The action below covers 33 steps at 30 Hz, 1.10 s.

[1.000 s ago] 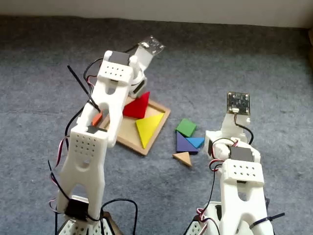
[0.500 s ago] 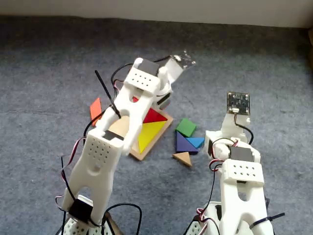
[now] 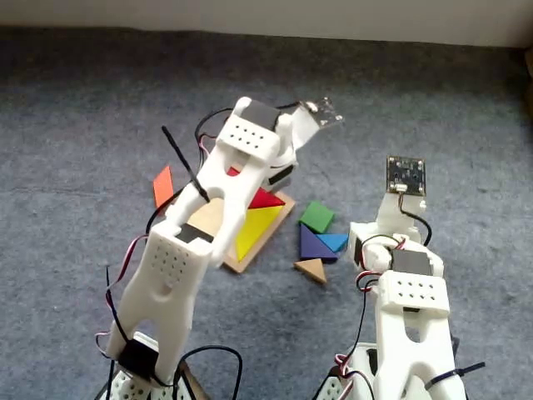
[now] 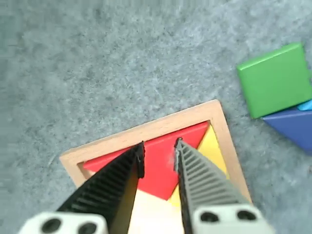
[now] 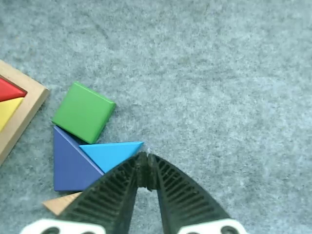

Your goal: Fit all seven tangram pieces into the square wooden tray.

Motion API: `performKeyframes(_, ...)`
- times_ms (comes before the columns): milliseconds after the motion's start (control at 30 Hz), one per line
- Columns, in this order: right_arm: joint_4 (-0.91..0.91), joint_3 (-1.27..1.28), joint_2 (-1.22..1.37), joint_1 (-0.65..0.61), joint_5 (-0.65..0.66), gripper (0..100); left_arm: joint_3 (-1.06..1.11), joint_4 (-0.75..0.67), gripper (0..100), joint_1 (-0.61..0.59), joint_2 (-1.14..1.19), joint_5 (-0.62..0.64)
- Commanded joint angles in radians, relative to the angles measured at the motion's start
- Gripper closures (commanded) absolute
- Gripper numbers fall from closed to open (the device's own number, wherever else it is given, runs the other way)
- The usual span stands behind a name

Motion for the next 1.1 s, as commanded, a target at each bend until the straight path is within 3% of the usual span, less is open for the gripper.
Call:
performKeyframes(0,-0.015,-0.002,-0.03,0.008,0.011,97.8,-0.087,0.083,89,-0.07,-0.147,-0.011)
performKeyframes(167,-0.015,-0.002,-0.03,0.01,0.011,97.8,-0.088,0.149,90,-0.111,-0.206,-0.005)
performKeyframes(267,-0.015,-0.002,-0.03,0.01,0.011,97.8,-0.088,0.152,89,-0.154,-0.236,0.109)
performKeyframes(467,-0.015,-0.002,-0.027,0.01,0.011,97.8,-0.051,0.155,77,-0.291,-0.366,0.226)
performKeyframes(800,-0.016,-0.002,-0.027,0.005,0.011,97.8,0.265,0.149,76,-0.463,-0.515,0.232)
performKeyframes(1067,-0.016,-0.002,-0.024,0.004,0.011,97.8,0.45,-0.034,76,-0.544,-0.412,0.233)
